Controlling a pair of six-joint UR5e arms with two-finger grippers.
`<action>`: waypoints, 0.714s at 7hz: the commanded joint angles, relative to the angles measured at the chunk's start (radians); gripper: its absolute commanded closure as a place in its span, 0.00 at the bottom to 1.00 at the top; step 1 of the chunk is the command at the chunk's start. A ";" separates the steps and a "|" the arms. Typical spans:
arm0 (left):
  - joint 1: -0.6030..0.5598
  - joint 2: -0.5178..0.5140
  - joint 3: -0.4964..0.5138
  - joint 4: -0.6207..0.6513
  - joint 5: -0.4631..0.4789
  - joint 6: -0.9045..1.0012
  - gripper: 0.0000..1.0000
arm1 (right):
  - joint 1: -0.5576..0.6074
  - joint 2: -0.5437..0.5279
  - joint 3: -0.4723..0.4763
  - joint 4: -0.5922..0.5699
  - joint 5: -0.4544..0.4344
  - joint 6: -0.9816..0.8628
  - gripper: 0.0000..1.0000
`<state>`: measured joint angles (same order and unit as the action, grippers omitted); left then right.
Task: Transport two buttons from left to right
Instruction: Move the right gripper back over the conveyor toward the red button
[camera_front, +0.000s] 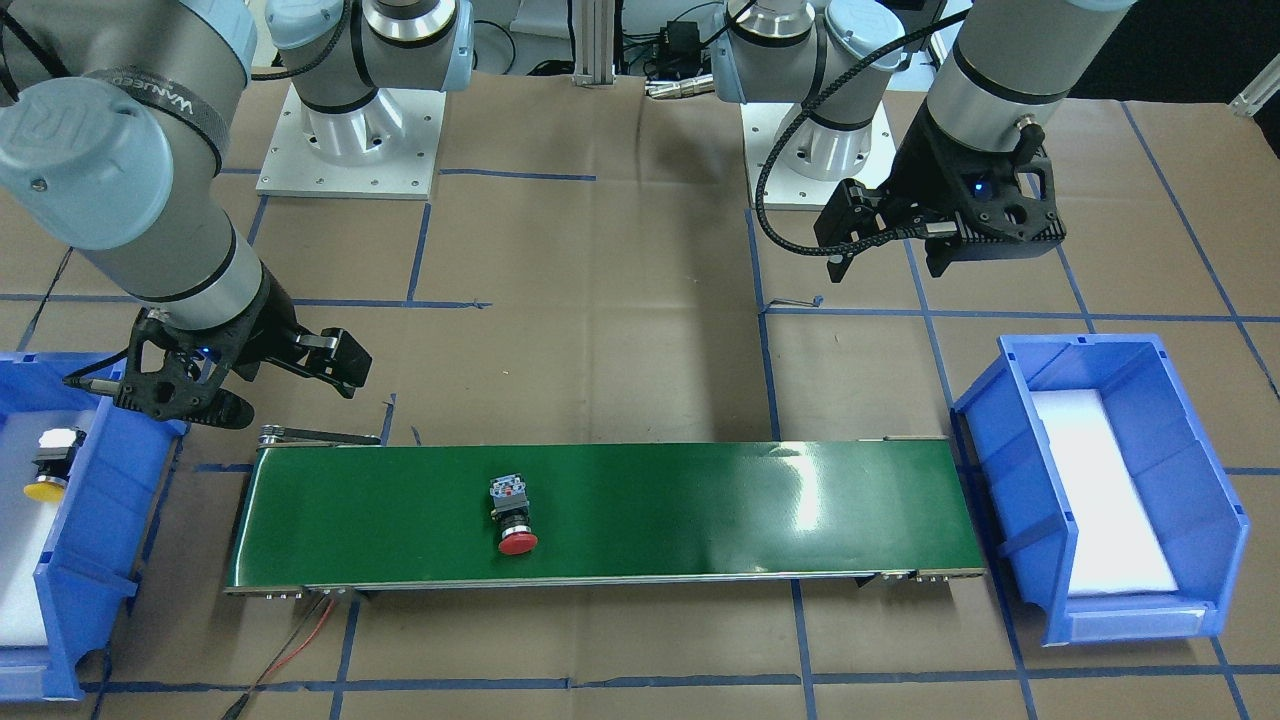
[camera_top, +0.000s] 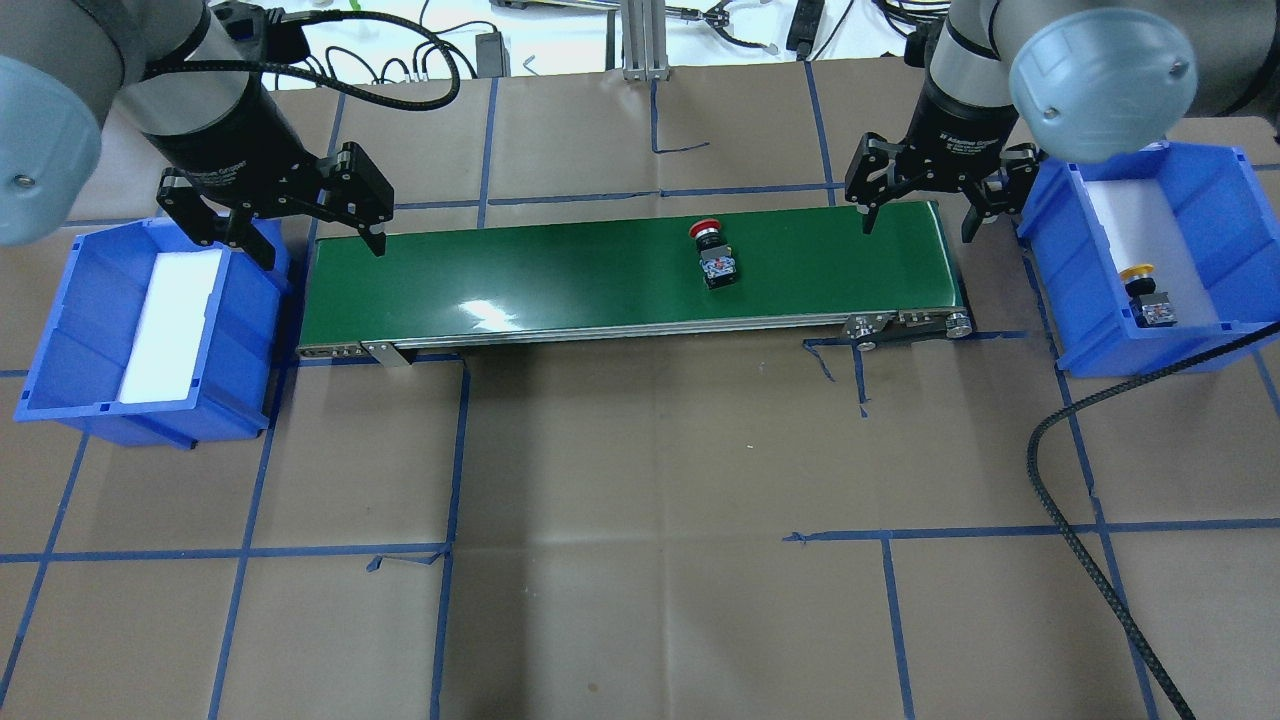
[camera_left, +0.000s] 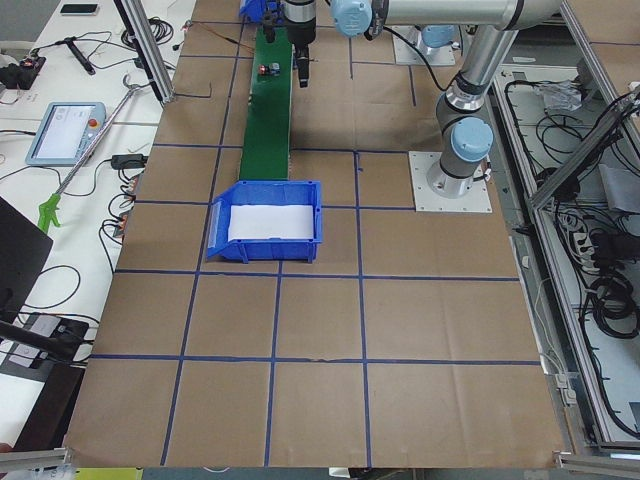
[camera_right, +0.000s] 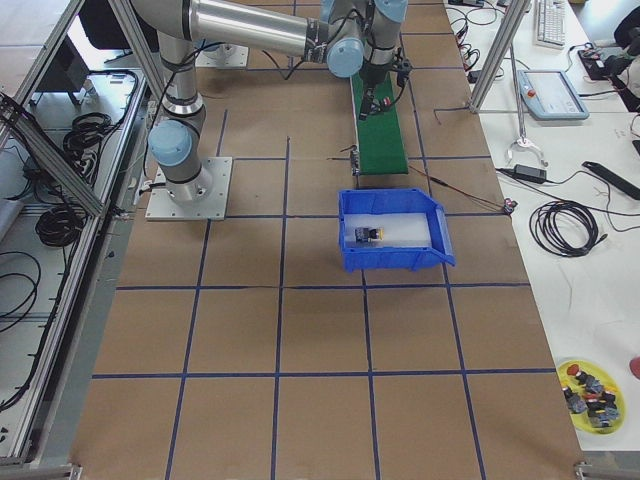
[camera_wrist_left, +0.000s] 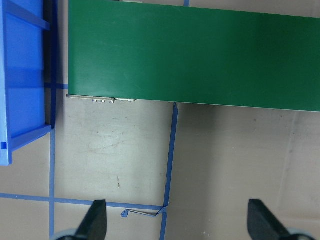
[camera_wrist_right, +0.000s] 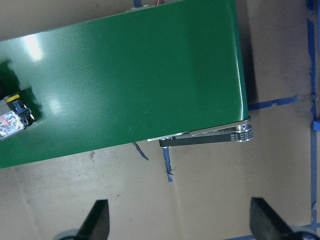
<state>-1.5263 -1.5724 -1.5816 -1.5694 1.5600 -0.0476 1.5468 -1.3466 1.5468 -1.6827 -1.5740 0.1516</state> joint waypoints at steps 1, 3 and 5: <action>0.000 0.000 0.000 0.000 0.000 0.000 0.00 | 0.002 -0.002 -0.002 -0.012 0.002 -0.001 0.01; 0.000 0.002 0.000 -0.003 -0.002 0.000 0.00 | 0.021 0.003 -0.001 -0.063 0.002 -0.006 0.01; 0.000 0.002 0.000 -0.003 0.000 0.000 0.00 | 0.044 0.050 -0.001 -0.144 0.003 -0.006 0.01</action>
<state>-1.5263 -1.5709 -1.5820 -1.5720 1.5590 -0.0475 1.5779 -1.3253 1.5467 -1.7845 -1.5719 0.1461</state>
